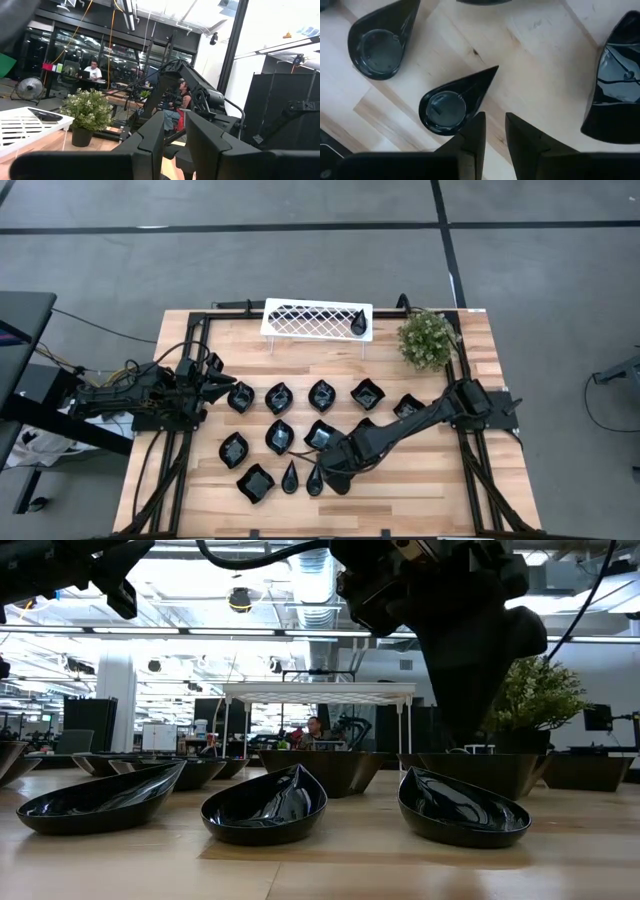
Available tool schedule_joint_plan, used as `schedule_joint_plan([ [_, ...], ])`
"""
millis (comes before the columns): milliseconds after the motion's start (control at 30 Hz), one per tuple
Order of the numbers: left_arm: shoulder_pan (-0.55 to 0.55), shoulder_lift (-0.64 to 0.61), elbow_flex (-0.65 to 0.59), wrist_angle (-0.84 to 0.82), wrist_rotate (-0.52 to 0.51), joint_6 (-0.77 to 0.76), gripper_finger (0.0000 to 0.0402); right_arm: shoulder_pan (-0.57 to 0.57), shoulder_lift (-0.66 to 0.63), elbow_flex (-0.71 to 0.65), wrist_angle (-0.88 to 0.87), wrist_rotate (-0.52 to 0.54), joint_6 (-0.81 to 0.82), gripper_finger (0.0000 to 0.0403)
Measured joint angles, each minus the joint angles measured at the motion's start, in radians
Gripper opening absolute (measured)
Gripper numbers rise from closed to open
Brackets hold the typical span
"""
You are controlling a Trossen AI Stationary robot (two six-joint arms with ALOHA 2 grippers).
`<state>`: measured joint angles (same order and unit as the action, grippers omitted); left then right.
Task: Pick & Place Mini shaped plates
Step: Stack the black drop shaped plate on top of the black drop shaped plate on the shelf
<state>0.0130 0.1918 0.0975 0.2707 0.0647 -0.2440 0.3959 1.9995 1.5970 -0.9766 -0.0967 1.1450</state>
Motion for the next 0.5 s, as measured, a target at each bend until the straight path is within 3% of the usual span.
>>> schedule_joint_plan([
  [500,0.0,0.0,0.0,0.0,0.0,0.0,0.0082,0.016,0.001,-0.024,0.09,0.016,0.07,0.0069],
])
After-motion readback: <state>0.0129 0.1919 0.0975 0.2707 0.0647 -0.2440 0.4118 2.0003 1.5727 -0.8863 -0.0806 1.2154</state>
